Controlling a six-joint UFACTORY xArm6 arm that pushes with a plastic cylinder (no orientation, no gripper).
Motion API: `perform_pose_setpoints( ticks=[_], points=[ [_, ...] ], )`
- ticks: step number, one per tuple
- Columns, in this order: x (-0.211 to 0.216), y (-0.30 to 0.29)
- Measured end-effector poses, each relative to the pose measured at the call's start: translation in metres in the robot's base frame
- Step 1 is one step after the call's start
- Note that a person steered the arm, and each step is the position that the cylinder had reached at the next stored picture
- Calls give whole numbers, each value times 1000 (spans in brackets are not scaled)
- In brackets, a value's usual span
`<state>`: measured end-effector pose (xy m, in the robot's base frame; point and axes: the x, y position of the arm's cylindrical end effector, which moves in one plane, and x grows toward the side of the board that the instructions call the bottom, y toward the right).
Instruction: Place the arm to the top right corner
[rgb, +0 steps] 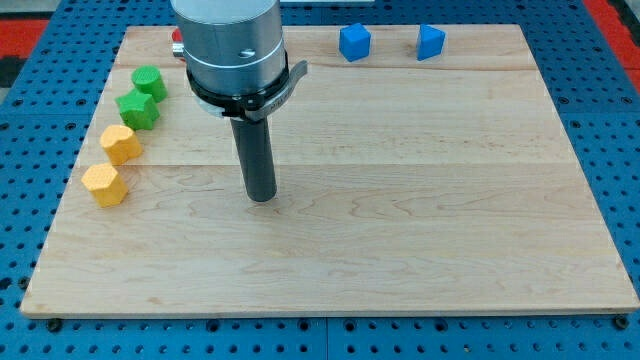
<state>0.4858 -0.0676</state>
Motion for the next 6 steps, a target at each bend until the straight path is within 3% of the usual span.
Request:
perform_pose_setpoints(
  ticks=[1, 2, 3, 6],
  points=[
    [3, 2],
    [21, 89],
    [12, 212],
    [-212, 337]
  ],
)
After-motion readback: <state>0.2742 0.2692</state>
